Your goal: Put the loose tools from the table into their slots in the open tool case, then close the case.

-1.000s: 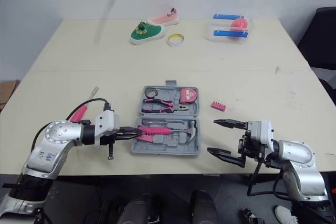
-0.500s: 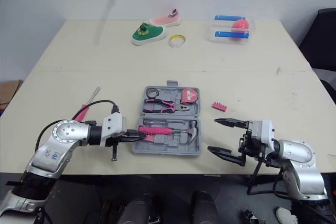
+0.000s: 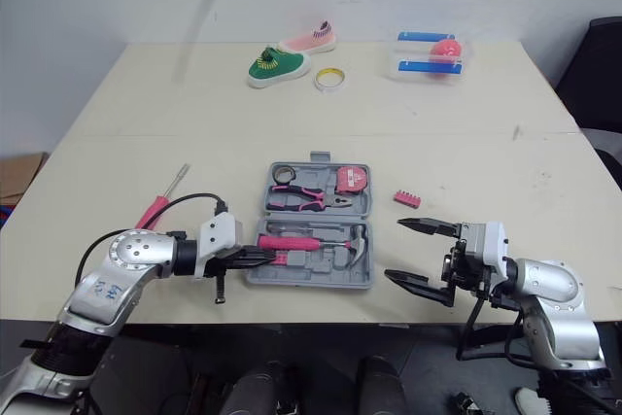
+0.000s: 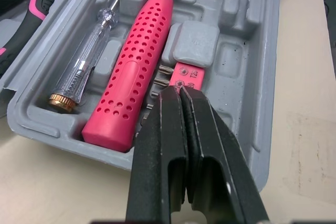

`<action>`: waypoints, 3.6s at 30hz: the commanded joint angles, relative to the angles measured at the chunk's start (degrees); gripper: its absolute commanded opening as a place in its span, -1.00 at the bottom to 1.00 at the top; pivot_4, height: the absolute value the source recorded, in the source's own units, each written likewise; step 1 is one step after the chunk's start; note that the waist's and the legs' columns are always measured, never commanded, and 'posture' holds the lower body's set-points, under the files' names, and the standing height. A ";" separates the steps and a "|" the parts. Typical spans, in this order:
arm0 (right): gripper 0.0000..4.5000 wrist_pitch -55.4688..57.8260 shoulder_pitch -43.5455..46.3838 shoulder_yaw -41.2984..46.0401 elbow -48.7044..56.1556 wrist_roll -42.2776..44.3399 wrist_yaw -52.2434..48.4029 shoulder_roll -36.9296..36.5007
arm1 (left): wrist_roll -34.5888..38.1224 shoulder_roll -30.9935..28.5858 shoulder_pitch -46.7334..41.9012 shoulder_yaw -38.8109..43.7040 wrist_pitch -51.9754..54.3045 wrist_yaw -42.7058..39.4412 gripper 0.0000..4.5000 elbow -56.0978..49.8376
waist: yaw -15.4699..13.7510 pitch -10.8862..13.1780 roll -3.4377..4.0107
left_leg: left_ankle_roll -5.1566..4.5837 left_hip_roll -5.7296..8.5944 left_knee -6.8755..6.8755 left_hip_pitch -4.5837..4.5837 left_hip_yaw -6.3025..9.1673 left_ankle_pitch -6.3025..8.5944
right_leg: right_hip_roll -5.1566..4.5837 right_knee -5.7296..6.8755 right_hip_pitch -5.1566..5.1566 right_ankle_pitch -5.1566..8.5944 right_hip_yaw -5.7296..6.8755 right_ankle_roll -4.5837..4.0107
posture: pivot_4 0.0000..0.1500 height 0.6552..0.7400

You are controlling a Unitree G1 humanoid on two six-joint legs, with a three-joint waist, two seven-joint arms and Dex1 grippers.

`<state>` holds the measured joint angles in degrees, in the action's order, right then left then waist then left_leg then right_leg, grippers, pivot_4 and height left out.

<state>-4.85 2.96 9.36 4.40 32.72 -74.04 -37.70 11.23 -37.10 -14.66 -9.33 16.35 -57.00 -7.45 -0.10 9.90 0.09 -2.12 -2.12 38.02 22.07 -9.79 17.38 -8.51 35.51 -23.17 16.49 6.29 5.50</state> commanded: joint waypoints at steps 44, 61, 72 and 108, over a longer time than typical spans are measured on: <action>1.00 5.65 18.18 7.86 -32.81 -10.75 13.54 -10.97 | 22.59 -10.02 24.86 44.51 -9.76 3.08 0.99 -4.28 | 3.28 0.45 -0.50 | 0.48 -0.14 -0.76 0.15 -0.14 -0.09 | 0.06 -0.45 -0.43 0.04 -0.05 -0.14 | 1.00 1.00; 1.00 -8.76 46.19 -10.13 -66.47 -23.80 -6.92 0.09 | 33.29 -11.63 11.00 22.42 9.60 0.00 0.99 -23.56 | 3.51 0.45 -0.42 | 0.07 -0.17 -0.53 0.20 -0.37 -0.43 | 0.80 -0.36 -0.43 -0.06 0.04 -0.02 | 1.00 1.00; 1.00 -12.04 51.73 -10.17 -76.54 -29.13 -2.39 3.81 | 33.84 -11.70 11.72 23.83 11.45 0.51 0.99 -25.46 | 3.42 0.45 -0.42 | 0.27 -0.43 -0.24 0.21 -0.31 -0.50 | 0.93 -0.13 -0.42 0.03 -0.26 -0.18 | 1.00 1.00; -0.66 8.38 47.70 -7.47 -43.27 -20.97 -13.06 3.72 | 27.73 -10.14 12.89 23.62 3.44 -4.11 1.00 -22.21 | 3.36 0.47 -0.39 | 0.55 -0.73 -0.05 0.17 -0.23 -0.40 | 0.90 0.19 -0.46 0.25 -0.23 -0.56 | 1.00 1.00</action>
<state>-5.94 52.39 2.46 -50.20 8.04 -85.98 -33.21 39.44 -47.21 -2.26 12.70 21.65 -60.15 -29.99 3.26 10.36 -0.31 -1.54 -2.88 37.97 22.26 -9.98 17.01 -7.64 35.69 -23.62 16.74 6.07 4.92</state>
